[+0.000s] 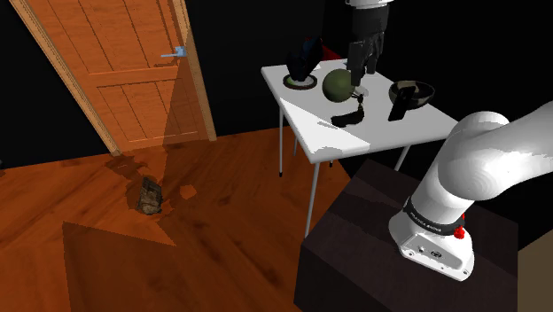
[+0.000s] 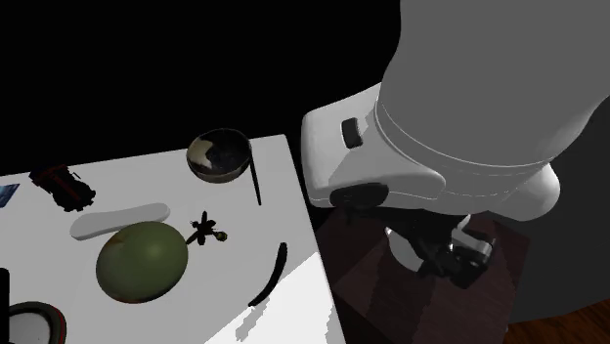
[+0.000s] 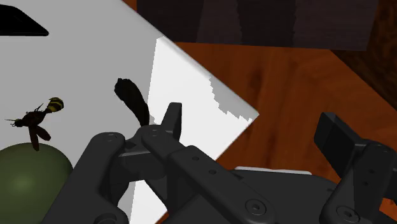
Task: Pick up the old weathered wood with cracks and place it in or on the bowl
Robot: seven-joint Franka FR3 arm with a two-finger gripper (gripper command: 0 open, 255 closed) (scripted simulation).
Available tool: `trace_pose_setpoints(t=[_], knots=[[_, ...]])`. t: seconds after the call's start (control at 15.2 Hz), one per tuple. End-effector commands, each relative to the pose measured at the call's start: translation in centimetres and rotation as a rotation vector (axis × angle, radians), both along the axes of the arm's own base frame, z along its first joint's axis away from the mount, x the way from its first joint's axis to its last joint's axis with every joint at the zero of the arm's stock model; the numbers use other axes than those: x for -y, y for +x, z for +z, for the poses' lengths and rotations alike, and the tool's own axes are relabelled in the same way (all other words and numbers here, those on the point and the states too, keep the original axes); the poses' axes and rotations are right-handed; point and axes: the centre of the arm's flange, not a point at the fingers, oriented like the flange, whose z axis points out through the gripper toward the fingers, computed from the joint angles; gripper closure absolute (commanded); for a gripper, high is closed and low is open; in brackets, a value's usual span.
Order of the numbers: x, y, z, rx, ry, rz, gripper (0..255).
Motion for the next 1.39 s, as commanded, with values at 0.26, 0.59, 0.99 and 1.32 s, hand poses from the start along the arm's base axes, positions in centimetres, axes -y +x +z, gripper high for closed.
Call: trace_pose_setpoints(t=[0.26, 0.59, 0.99, 1.32], knots=[[3.1, 2.0, -3.9, -0.018, 0.002, 0.033, 0], [7.0, 4.5, -8.8, -0.04, 0.005, 0.075, 0], [11.4, 7.6, -14.8, -0.067, 0.009, 0.126, 0], [13.9, 9.4, -18.9, -0.082, 0.011, 0.155, 0]])
